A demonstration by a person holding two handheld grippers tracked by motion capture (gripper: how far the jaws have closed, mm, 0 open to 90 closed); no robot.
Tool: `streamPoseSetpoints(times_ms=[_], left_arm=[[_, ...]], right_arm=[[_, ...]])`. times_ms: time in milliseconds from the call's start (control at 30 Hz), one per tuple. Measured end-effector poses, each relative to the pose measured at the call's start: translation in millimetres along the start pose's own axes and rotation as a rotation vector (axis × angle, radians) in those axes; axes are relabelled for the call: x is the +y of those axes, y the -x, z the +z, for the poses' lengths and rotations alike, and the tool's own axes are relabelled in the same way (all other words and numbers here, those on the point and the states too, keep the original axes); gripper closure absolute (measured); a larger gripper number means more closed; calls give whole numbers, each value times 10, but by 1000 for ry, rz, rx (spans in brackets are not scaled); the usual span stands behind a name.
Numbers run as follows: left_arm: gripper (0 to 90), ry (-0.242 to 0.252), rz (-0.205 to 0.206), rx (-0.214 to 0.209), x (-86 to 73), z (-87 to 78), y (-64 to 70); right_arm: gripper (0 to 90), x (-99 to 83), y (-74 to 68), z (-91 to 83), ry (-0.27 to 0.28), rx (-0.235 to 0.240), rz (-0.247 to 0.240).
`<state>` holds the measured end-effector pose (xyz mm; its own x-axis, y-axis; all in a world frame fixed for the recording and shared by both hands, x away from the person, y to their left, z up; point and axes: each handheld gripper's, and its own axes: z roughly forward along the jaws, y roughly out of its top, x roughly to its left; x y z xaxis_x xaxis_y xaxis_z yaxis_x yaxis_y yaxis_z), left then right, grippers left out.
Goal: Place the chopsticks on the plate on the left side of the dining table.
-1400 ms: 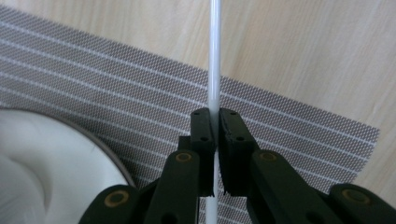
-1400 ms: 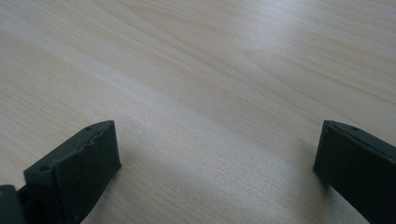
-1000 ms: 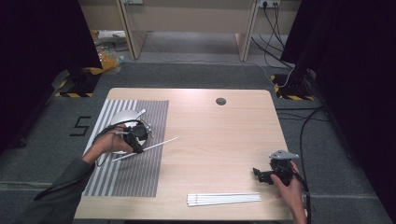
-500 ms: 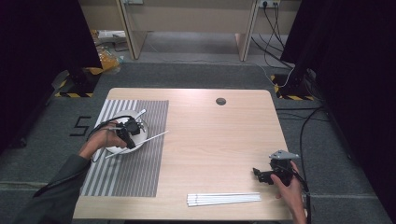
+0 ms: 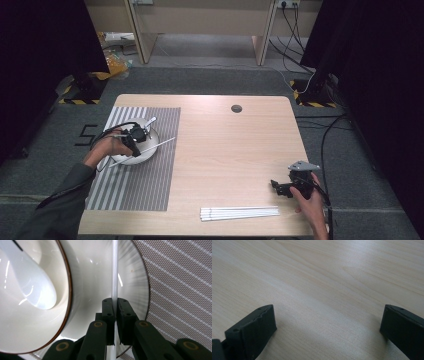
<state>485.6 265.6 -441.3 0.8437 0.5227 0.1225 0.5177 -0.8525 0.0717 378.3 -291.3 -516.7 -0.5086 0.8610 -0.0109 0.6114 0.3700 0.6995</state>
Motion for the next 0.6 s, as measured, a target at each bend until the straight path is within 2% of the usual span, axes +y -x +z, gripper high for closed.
streamPoseSetpoints(times_ms=[233, 500, 600], left_arm=[[840, 4, -15, 13, -23, 26, -14], [716, 17, -48, 12, -147, -5, -8], [680, -8, -48, 28, -210, -3, -22]], right_arm=[[3, 0, 0, 0, 0, 0, 0], [4, 0, -1, -1, -1, 0, -1], [4, 0, -2, -2, -1, 0, -1]])
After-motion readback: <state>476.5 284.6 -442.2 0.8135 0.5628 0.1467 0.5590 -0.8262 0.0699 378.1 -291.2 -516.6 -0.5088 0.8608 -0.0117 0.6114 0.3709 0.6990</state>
